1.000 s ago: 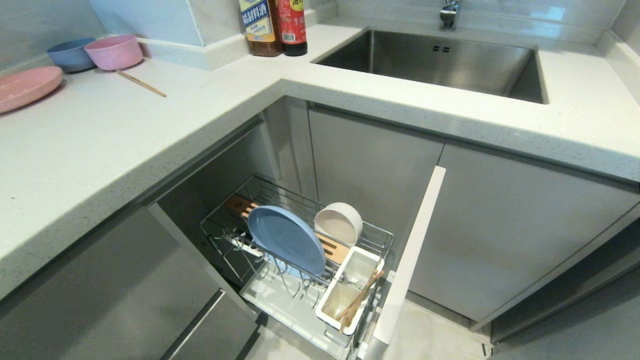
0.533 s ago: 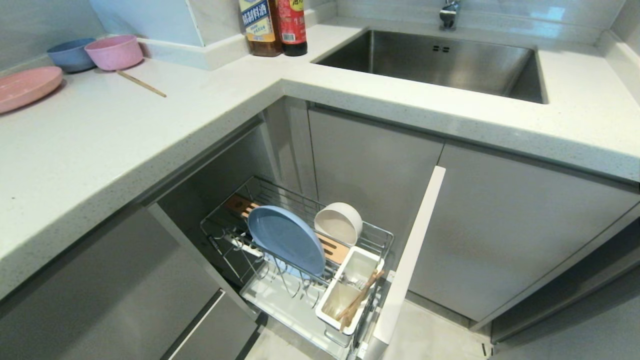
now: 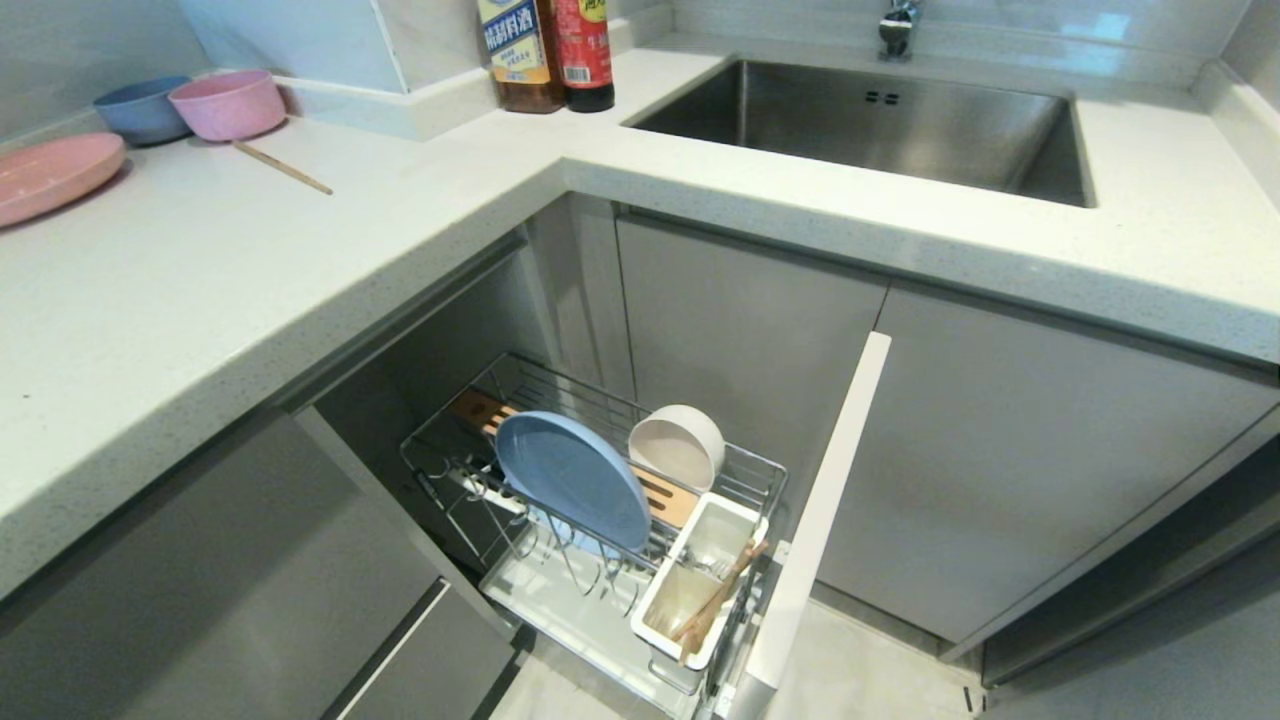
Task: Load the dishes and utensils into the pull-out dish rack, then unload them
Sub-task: Take the plate out of the cupboard
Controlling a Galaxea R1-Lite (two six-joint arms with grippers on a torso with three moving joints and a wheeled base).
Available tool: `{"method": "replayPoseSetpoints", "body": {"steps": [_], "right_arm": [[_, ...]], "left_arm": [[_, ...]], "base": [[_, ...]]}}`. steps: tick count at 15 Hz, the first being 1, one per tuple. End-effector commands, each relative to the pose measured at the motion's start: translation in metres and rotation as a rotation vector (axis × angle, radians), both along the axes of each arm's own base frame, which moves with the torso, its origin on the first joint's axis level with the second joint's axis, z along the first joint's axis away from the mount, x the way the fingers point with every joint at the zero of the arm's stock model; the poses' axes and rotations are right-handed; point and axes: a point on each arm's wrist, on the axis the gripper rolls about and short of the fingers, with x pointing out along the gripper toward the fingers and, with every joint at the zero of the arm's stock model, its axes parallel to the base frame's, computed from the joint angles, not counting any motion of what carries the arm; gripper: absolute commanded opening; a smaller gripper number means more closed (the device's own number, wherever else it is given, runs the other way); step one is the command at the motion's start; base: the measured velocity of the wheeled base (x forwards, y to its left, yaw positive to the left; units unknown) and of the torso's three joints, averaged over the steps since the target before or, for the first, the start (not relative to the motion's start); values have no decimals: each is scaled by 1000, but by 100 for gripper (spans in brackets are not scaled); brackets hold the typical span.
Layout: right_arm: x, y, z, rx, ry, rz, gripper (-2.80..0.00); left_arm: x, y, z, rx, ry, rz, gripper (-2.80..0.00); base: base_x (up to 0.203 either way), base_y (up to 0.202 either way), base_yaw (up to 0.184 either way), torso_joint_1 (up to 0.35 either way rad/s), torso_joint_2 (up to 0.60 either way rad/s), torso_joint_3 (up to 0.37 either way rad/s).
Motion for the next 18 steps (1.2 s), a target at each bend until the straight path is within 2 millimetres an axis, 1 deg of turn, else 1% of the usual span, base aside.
{"method": "replayPoseSetpoints", "body": {"steps": [1, 6, 8, 10, 11, 13, 14, 15, 18], "right_arm": [[0, 0, 0, 0, 1, 0, -280], [0, 0, 0, 0, 2, 0, -280], [0, 0, 0, 0, 0, 0, -280], [0, 0, 0, 0, 2, 0, -280], [0, 0, 0, 0, 2, 0, -280], [0, 0, 0, 0, 1, 0, -280], [0, 0, 0, 0, 1, 0, -280], [0, 0, 0, 0, 2, 0, -280], [0, 0, 0, 0, 0, 0, -280]], "left_arm": [[4, 0, -16, -9, 101, -7, -280], [4, 1, -17, -109, 113, 9, -280], [4, 1, -16, -63, 116, 17, -280], [4, 1, -16, -57, 109, 19, -280], [4, 1, -19, -36, 132, 39, -280], [5, 1, -22, 75, 159, 56, -280], [4, 0, -21, 136, 155, 27, -280], [4, 0, -21, 145, 152, 3, -280], [4, 1, -22, -3, 159, 32, -280]], "base": [[0, 0, 0, 0, 0, 0], [0, 0, 0, 0, 0, 0], [0, 0, 0, 0, 0, 0], [0, 0, 0, 0, 0, 0], [0, 0, 0, 0, 0, 0], [0, 0, 0, 0, 0, 0], [0, 0, 0, 0, 0, 0], [0, 0, 0, 0, 0, 0], [0, 0, 0, 0, 0, 0]]}}
